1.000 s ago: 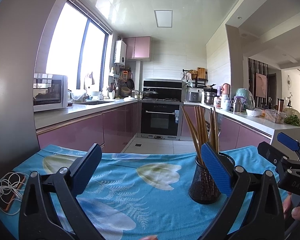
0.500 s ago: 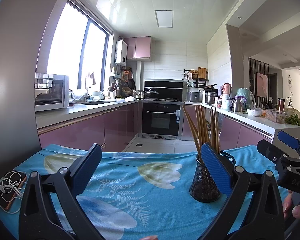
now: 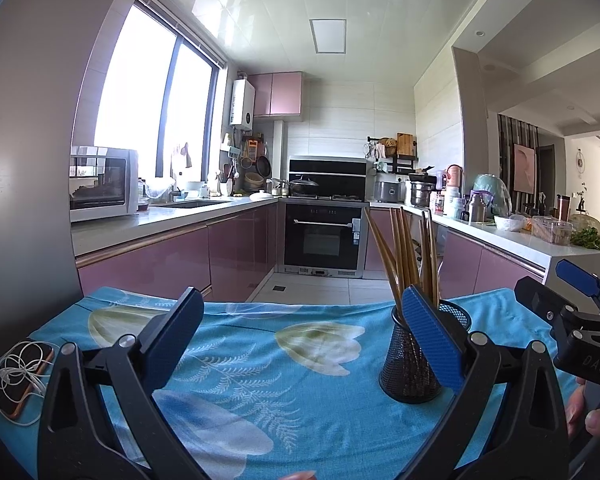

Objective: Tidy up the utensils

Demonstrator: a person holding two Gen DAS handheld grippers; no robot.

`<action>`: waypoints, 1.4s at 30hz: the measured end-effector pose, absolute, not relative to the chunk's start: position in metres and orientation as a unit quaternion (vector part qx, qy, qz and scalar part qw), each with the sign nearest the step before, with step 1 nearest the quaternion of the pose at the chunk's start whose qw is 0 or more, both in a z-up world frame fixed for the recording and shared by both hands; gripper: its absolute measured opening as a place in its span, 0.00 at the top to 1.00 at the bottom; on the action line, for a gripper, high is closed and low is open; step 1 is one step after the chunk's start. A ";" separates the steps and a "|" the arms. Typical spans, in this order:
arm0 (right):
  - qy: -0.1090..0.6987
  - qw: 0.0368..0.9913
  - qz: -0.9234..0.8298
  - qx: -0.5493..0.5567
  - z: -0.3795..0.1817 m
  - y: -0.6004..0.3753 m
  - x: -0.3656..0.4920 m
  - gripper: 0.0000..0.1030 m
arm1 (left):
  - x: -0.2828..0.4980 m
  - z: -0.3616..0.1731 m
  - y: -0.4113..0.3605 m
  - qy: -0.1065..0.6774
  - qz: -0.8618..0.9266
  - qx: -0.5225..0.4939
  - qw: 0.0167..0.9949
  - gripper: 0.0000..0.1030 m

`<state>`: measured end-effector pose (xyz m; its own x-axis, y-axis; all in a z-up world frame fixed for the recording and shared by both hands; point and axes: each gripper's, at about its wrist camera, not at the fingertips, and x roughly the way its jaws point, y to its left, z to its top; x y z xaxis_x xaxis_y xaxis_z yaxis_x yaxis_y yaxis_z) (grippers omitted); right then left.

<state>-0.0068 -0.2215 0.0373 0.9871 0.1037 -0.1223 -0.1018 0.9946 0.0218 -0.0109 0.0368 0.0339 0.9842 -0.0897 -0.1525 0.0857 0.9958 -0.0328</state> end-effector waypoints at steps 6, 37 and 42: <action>0.063 0.997 0.051 0.008 0.037 -0.222 -0.007 0.06 | -0.012 0.033 0.036 0.077 -0.045 -0.013 0.996 0.05; 0.065 0.997 0.049 0.008 0.036 -0.223 -0.004 0.06 | -0.011 0.031 0.035 0.078 -0.045 -0.014 0.996 0.05; 0.066 0.997 0.048 0.008 0.035 -0.223 -0.003 0.06 | -0.012 0.030 0.034 0.079 -0.045 -0.015 0.996 0.05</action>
<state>-0.0031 -0.2233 0.0352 0.9867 0.0971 -0.1302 -0.0950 0.9952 0.0219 -0.0116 0.0339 0.0296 0.9835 -0.0918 -0.1556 0.0871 0.9955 -0.0368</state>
